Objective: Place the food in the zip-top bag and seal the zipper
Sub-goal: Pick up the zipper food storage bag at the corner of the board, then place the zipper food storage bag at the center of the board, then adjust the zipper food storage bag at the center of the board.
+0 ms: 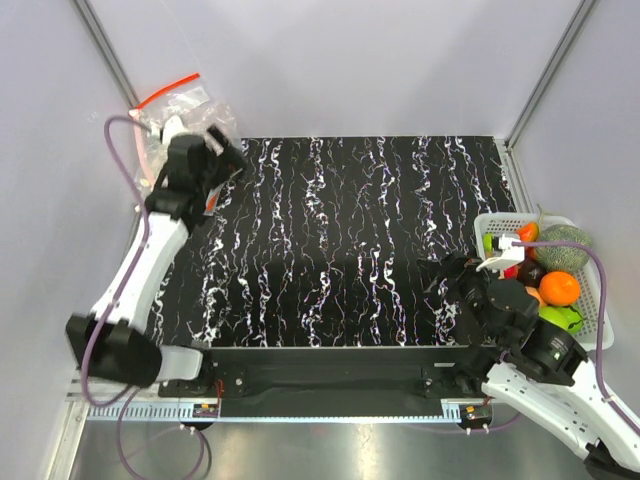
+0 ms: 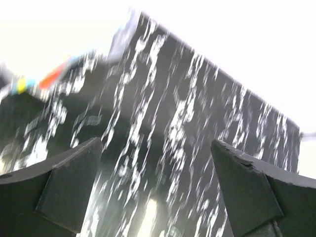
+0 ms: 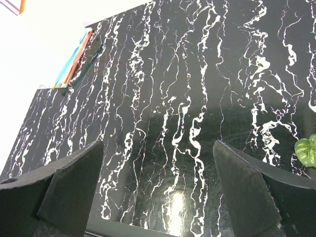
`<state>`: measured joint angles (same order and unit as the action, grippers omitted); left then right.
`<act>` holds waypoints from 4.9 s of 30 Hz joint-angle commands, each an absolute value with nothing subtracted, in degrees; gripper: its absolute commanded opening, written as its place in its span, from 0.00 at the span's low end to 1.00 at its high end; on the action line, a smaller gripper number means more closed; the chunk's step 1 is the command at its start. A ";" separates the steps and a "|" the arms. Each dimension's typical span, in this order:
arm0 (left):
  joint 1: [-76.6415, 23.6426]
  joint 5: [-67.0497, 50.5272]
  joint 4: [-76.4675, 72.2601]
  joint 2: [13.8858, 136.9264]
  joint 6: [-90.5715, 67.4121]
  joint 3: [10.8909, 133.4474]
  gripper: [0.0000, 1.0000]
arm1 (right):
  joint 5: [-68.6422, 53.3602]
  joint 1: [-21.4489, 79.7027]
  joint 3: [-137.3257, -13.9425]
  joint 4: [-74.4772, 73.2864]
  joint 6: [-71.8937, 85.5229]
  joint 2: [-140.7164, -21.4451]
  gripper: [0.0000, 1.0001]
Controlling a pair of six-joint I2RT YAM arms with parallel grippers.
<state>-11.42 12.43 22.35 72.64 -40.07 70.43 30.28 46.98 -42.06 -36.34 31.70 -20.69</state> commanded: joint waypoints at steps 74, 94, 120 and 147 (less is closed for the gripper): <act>-61.41 39.47 19.42 79.72 -25.57 66.80 0.01 | 29.80 47.11 -49.04 -39.37 35.24 -21.18 1.00; -60.61 25.25 13.81 53.27 -30.49 45.72 0.95 | 26.99 47.20 -49.48 -36.49 37.18 -38.22 0.93; -18.81 -4.82 -11.24 71.26 -39.81 34.45 0.89 | 23.55 47.11 -38.95 -18.91 46.76 -61.52 0.70; -25.81 -17.60 -27.79 75.07 -43.60 23.29 0.25 | 22.15 36.75 -46.21 -8.09 40.09 -82.78 0.33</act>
<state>-21.78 -20.27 -26.22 79.90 -46.09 23.33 22.50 38.57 -40.18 -12.29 43.70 -80.55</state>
